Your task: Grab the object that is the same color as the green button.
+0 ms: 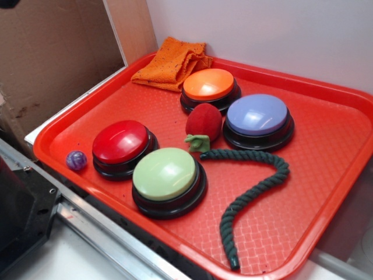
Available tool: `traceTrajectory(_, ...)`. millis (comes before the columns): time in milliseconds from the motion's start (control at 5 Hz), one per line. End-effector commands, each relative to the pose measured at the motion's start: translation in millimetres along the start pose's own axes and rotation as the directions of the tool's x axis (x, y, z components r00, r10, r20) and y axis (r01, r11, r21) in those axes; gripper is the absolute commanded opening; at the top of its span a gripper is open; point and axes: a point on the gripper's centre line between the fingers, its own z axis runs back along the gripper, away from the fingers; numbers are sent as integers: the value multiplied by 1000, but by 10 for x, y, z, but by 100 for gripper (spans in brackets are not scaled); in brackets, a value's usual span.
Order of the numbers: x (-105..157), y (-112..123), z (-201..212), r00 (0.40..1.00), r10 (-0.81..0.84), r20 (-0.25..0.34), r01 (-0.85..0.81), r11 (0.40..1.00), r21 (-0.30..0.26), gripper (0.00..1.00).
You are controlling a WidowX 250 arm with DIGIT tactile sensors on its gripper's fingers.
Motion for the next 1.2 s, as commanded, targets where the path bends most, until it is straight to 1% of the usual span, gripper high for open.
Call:
traceTrajectory(0,0,0,0,1000,0,0,0,1000,0,100)
traceTrajectory(200,92,-58,-76,1000,-28,6,27,1000,15,100)
traceTrajectory(400,196,-168,-184,997,-71,34,70,997,31,100)
traceTrajectory(600,311,-356,-340,991,-107,75,105,994,31,100)
traceTrajectory(800,457,-614,-546,978,-185,97,183,983,31,100)
traceTrajectory(1000,554,-872,-751,970,-212,118,213,977,7,100)
